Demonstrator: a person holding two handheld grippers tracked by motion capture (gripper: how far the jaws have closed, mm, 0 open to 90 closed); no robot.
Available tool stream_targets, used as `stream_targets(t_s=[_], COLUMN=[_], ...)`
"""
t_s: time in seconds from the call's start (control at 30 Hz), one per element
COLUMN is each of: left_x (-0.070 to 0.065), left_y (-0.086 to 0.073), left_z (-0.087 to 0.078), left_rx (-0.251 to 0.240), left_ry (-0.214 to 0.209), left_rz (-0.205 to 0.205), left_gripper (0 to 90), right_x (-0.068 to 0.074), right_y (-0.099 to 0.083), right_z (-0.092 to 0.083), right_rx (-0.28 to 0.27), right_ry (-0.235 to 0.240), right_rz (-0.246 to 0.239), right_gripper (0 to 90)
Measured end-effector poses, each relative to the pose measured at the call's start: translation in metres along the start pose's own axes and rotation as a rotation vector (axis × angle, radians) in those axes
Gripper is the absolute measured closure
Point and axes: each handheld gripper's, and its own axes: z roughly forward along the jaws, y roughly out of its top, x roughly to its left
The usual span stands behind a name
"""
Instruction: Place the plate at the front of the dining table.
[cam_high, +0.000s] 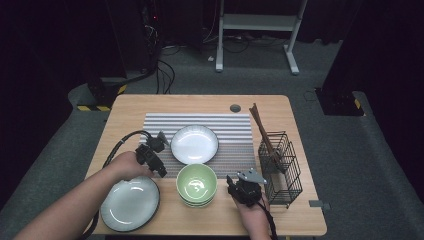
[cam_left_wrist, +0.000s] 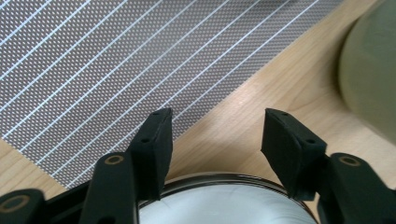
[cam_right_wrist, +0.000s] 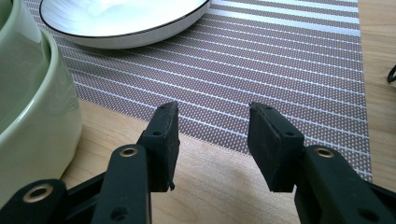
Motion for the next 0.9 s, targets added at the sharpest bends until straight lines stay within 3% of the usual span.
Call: stream_targets(t_s=[0.13,0.3,0.5,0.6,0.67,0.8,0.9], left_x=[-0.001,-0.002,-0.001,-0.002,-0.003,-0.009,-0.01], left_y=[0.0,0.002,0.002,0.003,0.003,0.003,0.005], left_z=[-0.003,-0.01,-0.019,-0.022,-0.023,-0.026,-0.028], left_rx=[-0.003,-0.05,-0.074,-0.072,-0.075,-0.079,-0.071], left_ry=[-0.033,-0.09,-0.164,-0.147,-0.156,-0.139,-0.154], left_rz=[-0.017,-0.04,-0.058,-0.046,-0.059,-0.036,-0.066], left_gripper=[45.5,45.6,47.2,47.2,47.2,47.1,45.2], right_x=[-0.001,-0.001,-0.002,-0.001,-0.002,-0.002,-0.003], right_y=[0.0,-0.001,-0.001,-0.001,-0.002,-0.002,-0.002], right_z=[0.0,0.001,0.002,0.002,0.003,0.003,0.003], right_rx=[-0.001,0.007,0.006,0.011,0.013,0.013,0.015], right_ry=[0.001,-0.001,-0.008,-0.008,-0.008,-0.013,-0.017], right_rz=[-0.003,-0.002,-0.009,0.004,0.005,-0.009,-0.013], right_gripper=[53.1,51.2,49.6,49.5,49.4,49.0,49.5])
